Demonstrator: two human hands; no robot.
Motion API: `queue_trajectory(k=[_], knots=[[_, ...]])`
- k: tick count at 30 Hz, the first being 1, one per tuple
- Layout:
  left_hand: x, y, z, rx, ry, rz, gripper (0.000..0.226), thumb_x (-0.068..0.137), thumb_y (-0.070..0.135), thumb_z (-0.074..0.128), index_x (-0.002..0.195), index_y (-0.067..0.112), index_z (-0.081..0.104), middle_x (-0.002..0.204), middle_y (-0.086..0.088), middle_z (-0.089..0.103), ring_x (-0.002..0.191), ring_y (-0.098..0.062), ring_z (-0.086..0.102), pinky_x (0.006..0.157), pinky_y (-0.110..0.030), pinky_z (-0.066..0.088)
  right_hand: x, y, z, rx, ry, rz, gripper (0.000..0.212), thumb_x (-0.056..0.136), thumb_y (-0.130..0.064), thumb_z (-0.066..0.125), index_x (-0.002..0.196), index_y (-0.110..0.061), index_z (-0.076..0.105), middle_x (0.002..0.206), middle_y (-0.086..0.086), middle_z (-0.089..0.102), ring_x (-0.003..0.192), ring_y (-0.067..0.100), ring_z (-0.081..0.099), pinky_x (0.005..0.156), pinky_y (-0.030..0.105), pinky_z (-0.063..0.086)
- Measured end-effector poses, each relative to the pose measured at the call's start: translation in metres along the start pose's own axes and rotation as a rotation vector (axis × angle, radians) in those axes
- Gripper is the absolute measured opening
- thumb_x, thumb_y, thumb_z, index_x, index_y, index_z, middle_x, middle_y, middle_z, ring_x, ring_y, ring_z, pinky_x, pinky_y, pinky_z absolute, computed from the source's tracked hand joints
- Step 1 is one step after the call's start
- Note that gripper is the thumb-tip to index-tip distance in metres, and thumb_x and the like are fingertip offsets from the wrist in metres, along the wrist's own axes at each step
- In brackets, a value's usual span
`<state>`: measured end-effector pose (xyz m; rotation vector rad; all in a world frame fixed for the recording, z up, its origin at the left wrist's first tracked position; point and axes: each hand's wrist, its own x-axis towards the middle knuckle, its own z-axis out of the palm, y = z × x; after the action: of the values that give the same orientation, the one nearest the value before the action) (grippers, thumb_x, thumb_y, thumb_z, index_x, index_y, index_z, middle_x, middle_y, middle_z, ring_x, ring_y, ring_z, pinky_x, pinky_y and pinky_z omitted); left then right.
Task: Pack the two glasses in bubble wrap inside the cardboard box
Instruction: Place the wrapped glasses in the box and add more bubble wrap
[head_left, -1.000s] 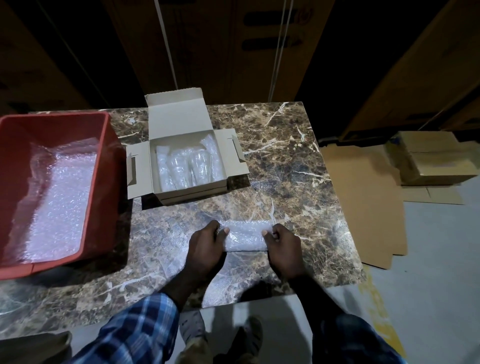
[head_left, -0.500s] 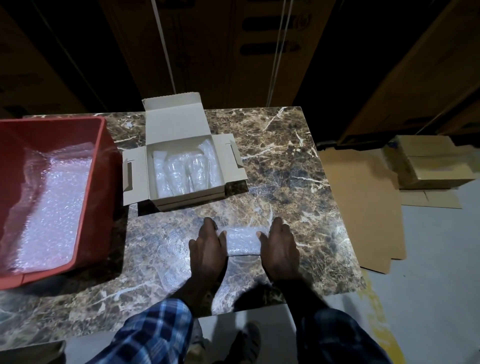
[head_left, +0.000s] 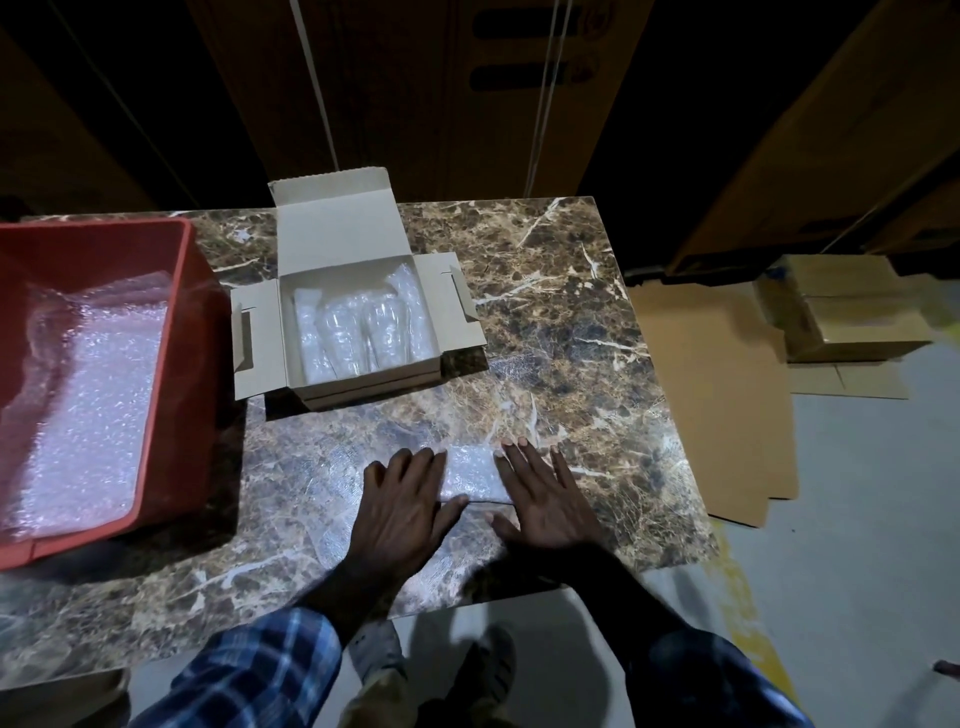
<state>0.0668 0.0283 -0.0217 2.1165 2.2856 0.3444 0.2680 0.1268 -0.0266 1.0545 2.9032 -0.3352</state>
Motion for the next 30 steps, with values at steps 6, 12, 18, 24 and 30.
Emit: queue_trajectory(k=[6, 12, 18, 24, 30], knots=[[0.0, -0.012, -0.004, 0.066, -0.009, 0.142, 0.041, 0.099, 0.05, 0.052, 0.129, 0.022, 0.059, 0.117, -0.007, 0.06, 0.106, -0.031, 0.056, 0.08, -0.045, 0.036, 0.005, -0.006, 0.005, 0.07, 0.143, 0.015, 0.044, 0.108, -0.04, 0.021, 0.12, -0.012, 0.053, 0.134, 0.019, 0.061, 0.129, 0.034, 0.056, 0.109, 0.055, 0.026], [0.014, -0.012, -0.011, -0.178, -0.053, -0.068, 0.024, 0.102, 0.05, 0.047, 0.107, 0.034, 0.064, 0.106, 0.014, 0.057, 0.11, -0.015, 0.046, 0.084, -0.037, 0.026, 0.014, -0.008, -0.003, 0.229, 0.222, 0.188, 0.041, 0.096, -0.042, 0.043, 0.097, -0.013, 0.073, 0.13, 0.012, 0.065, 0.128, 0.033, 0.055, 0.11, 0.045, 0.03], [0.044, -0.017, -0.017, -0.357, -0.183, -0.323, 0.035, 0.101, 0.05, 0.048, 0.079, 0.025, 0.06, 0.085, 0.012, 0.058, 0.104, -0.014, 0.041, 0.079, -0.037, 0.017, 0.021, -0.005, -0.013, 0.387, 0.199, 0.403, 0.052, 0.093, -0.055, 0.054, 0.103, -0.009, 0.076, 0.139, 0.007, 0.06, 0.132, 0.03, 0.045, 0.106, 0.044, 0.029], [0.053, -0.017, -0.016, -0.353, -0.18, -0.359, 0.022, 0.096, 0.053, 0.055, 0.106, 0.033, 0.054, 0.091, 0.011, 0.065, 0.105, -0.017, 0.043, 0.079, -0.038, 0.02, 0.022, -0.005, -0.021, 0.461, 0.333, 0.404, 0.022, 0.087, -0.033, 0.071, 0.095, -0.013, 0.067, 0.087, -0.001, 0.063, 0.095, 0.024, 0.047, 0.079, 0.038, 0.039], [0.039, -0.017, -0.003, -0.252, -0.111, -0.221, 0.034, 0.097, 0.048, 0.043, 0.114, 0.034, 0.068, 0.114, 0.007, 0.055, 0.106, -0.019, 0.047, 0.085, -0.039, 0.032, 0.026, -0.004, -0.021, 0.299, 0.188, 0.262, 0.029, 0.09, -0.028, 0.058, 0.102, -0.008, 0.075, 0.089, 0.011, 0.066, 0.082, 0.031, 0.058, 0.076, 0.039, 0.046]])
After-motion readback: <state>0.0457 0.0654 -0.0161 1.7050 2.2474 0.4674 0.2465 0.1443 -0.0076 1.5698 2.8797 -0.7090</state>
